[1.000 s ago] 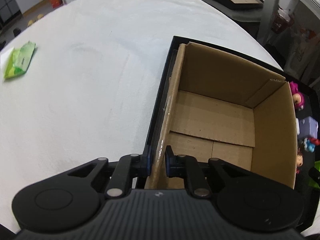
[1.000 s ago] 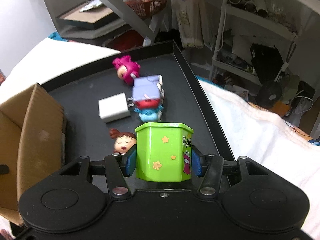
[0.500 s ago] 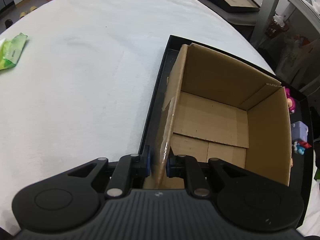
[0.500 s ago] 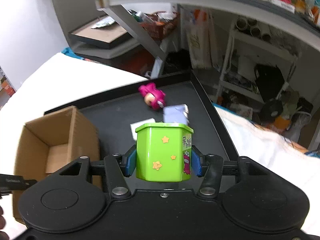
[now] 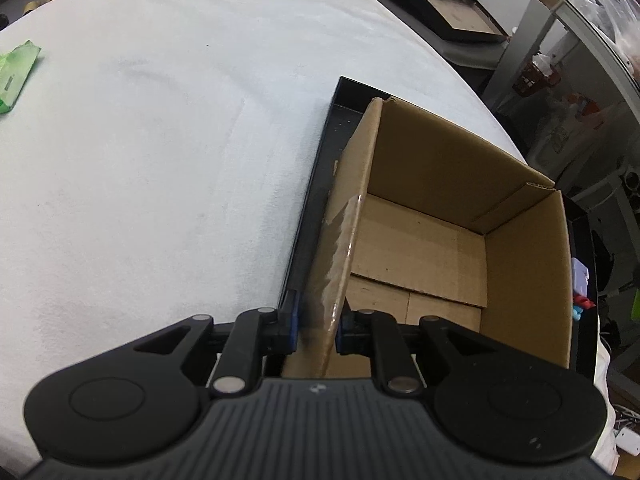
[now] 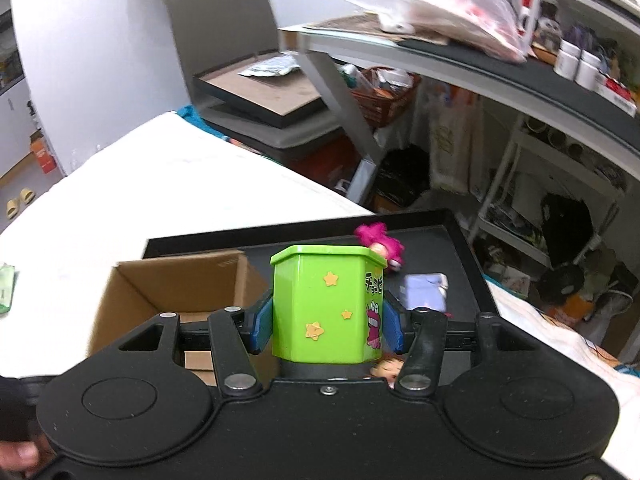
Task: Organize rigid objects
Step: 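Lift the green cup with the right gripper and release it into the box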
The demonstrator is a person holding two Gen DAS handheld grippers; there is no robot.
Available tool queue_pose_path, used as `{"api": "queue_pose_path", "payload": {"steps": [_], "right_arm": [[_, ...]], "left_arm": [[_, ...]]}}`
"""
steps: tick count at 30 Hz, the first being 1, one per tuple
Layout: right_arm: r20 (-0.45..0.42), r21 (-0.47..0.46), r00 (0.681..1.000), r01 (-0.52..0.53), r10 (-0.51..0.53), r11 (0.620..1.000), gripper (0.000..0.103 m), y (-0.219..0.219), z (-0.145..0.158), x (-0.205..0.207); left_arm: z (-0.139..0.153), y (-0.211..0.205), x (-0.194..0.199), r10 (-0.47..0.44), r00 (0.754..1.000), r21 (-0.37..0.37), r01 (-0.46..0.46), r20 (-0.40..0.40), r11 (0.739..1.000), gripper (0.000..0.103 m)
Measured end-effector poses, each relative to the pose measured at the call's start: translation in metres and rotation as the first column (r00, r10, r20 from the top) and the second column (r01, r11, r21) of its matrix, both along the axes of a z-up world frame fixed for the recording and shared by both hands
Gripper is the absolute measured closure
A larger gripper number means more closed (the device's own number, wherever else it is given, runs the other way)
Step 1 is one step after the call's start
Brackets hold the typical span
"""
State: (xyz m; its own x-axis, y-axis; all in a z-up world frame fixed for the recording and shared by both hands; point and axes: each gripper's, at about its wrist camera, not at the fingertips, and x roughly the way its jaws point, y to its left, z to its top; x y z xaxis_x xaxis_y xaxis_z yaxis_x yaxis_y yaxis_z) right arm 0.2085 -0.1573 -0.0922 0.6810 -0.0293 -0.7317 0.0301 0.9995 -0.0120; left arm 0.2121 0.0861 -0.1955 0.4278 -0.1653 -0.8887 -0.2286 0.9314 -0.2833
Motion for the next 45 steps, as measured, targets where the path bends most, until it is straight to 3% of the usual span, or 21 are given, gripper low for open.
{"api": "queue_pose_path", "payload": {"steps": [18,36,40,45], "right_arm": [[-0.019,-0.042,0.990,-0.138,0.137,0.990,0.051,0.091,-0.008,0.023],[-0.075,0.027,0.975,-0.208,0.209,0.978,0.050,0.128,-0.038,0.046],[-0.052,0.023,0.978,-0.200,0.201,0.980,0.025,0.126,-0.035,0.045],[-0.042,0.019,0.982,-0.183,0.184,0.983,0.024,0.109,-0.028,0.037]], "left_arm": [[-0.005,0.015,0.000,0.038,0.999,-0.131,-0.041,-0.028,0.991,0.086],[-0.006,0.023,0.000,0.083,0.996,-0.162,-0.087,-0.028,0.983,0.086],[-0.007,0.024,-0.001,0.083,0.996,-0.168,-0.086,-0.027,0.982,0.086],[-0.004,0.021,-0.001,0.085,0.996,-0.151,-0.087,-0.020,0.985,0.084]]}}
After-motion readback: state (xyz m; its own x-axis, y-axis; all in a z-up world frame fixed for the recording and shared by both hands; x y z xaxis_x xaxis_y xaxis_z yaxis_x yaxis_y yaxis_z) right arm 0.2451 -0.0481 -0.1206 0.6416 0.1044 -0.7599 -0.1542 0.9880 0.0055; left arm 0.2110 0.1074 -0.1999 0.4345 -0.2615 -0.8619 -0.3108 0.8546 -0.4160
